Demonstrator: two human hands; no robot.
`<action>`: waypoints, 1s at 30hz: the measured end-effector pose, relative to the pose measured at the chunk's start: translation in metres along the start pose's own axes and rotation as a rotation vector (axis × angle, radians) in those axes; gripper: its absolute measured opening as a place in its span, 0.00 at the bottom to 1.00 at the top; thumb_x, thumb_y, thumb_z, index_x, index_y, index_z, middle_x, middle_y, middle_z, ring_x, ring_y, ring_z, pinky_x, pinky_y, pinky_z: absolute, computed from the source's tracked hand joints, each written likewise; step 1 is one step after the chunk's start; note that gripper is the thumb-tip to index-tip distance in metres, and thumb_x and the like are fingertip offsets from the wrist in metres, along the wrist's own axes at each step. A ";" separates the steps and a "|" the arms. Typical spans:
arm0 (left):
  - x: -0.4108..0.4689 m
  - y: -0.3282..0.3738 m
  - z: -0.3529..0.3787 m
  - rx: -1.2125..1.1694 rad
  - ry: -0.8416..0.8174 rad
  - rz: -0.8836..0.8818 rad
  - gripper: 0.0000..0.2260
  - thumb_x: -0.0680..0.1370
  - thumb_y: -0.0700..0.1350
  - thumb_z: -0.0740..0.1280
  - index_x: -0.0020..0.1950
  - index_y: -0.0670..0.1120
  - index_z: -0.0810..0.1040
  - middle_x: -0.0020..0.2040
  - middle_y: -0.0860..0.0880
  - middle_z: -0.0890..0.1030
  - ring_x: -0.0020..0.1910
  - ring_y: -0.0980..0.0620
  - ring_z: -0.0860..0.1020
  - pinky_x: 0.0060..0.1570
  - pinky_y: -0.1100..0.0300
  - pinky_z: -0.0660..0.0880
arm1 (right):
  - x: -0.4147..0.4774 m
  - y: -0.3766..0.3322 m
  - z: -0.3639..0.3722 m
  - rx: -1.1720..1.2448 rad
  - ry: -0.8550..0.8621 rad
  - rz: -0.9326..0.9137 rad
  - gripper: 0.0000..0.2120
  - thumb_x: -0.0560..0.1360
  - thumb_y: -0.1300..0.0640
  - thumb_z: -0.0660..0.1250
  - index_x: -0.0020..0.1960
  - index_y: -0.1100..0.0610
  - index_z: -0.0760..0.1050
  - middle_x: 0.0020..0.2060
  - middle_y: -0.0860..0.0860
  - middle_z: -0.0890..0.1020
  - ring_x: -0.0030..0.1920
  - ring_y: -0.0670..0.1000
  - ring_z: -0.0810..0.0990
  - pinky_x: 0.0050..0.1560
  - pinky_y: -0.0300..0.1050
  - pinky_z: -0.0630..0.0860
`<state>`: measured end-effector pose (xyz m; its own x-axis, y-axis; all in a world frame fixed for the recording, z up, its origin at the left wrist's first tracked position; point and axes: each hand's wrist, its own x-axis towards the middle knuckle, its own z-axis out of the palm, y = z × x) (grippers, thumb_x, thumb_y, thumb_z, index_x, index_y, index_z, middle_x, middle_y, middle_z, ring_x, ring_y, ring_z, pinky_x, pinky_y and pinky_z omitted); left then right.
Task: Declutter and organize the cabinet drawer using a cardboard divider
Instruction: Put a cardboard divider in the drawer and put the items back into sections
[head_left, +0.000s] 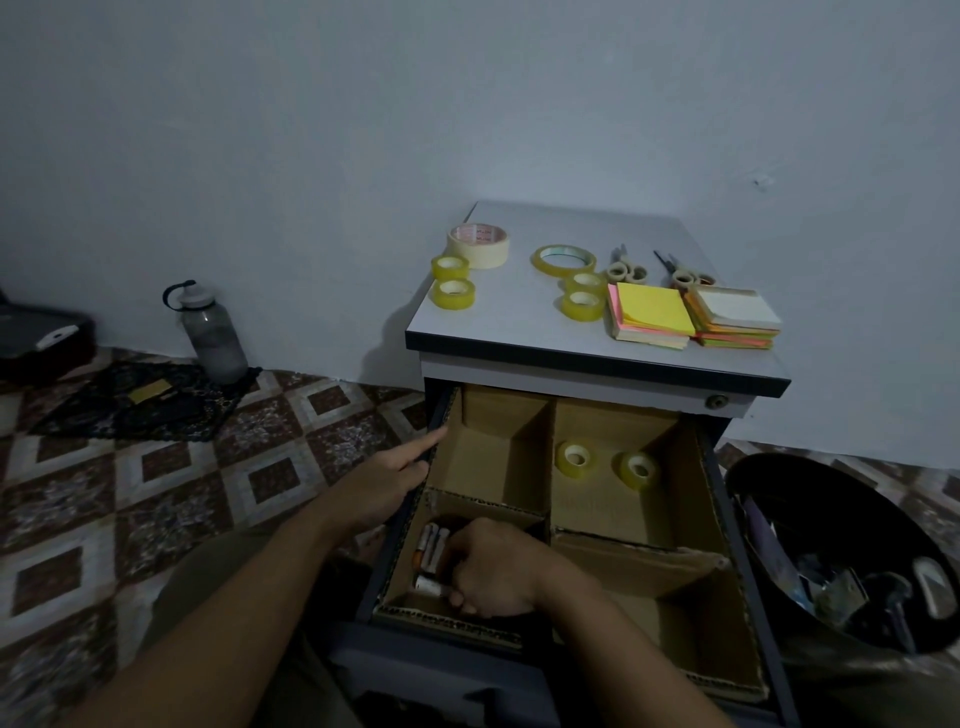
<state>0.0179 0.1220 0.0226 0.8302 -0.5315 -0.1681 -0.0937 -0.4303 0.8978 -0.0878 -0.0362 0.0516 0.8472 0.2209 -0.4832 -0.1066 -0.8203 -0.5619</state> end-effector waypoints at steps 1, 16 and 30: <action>0.000 0.001 0.000 -0.004 -0.001 0.002 0.20 0.86 0.45 0.55 0.75 0.64 0.64 0.76 0.55 0.67 0.72 0.55 0.68 0.74 0.57 0.62 | 0.000 0.001 -0.001 -0.004 0.022 0.005 0.14 0.79 0.61 0.60 0.61 0.62 0.78 0.56 0.59 0.82 0.50 0.55 0.79 0.53 0.49 0.77; -0.002 0.002 -0.001 -0.006 0.018 -0.005 0.20 0.86 0.44 0.56 0.73 0.65 0.65 0.75 0.56 0.66 0.71 0.57 0.67 0.71 0.63 0.62 | 0.007 -0.004 0.008 -0.324 0.071 0.048 0.17 0.77 0.54 0.69 0.60 0.64 0.74 0.57 0.60 0.79 0.53 0.56 0.79 0.47 0.43 0.73; -0.002 0.004 0.000 0.000 0.002 -0.002 0.20 0.86 0.43 0.55 0.76 0.61 0.64 0.76 0.56 0.65 0.72 0.58 0.65 0.70 0.66 0.59 | 0.010 -0.008 0.006 0.156 0.071 0.247 0.12 0.75 0.51 0.69 0.39 0.59 0.77 0.35 0.56 0.83 0.34 0.51 0.84 0.31 0.41 0.79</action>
<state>0.0160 0.1208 0.0267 0.8313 -0.5297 -0.1688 -0.0924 -0.4310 0.8976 -0.0813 -0.0245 0.0473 0.8193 -0.0170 -0.5732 -0.3882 -0.7521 -0.5325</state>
